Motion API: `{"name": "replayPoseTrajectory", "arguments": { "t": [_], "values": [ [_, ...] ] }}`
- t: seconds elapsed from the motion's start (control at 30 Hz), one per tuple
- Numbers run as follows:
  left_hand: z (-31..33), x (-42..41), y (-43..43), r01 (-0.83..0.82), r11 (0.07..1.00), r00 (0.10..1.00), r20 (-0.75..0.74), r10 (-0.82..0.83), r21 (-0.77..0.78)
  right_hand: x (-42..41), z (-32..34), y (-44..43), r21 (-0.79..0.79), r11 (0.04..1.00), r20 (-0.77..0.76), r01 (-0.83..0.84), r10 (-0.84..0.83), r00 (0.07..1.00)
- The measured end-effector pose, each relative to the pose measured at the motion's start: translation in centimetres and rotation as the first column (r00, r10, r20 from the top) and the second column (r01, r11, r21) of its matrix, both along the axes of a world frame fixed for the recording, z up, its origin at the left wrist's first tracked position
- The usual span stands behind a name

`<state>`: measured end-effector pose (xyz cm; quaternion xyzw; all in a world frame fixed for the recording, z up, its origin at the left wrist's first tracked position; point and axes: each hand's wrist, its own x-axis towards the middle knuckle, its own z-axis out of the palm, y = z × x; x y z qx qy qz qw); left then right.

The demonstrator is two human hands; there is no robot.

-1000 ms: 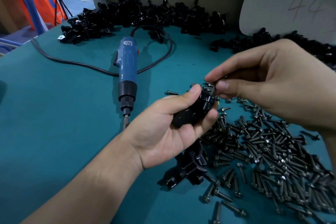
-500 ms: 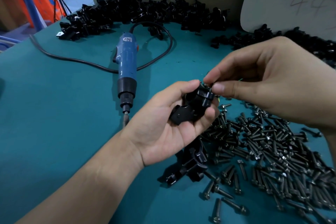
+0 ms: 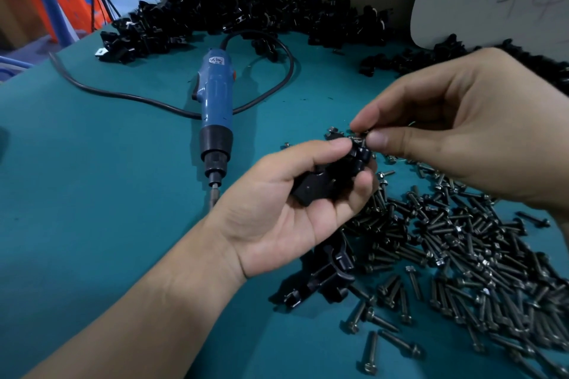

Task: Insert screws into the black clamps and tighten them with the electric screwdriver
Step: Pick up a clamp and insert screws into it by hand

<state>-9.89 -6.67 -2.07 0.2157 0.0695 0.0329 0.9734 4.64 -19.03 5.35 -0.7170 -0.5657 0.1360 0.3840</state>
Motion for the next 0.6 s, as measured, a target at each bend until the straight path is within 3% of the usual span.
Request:
{"name": "replayPoseTrajectory", "arguments": {
  "t": [0.17,0.6],
  "values": [
    [0.13,-0.15,-0.19,-0.033,0.995,0.999,0.011,0.032,0.091,0.13,0.08,-0.23,-0.01,1.0,-0.034,-0.016,0.016,0.999],
    [-0.47,0.18,-0.41,0.05,0.989,0.998,-0.029,-0.047,0.136,0.22,0.45,-0.68,-0.159,0.986,-0.069,-0.048,0.037,0.997]
  ]
}}
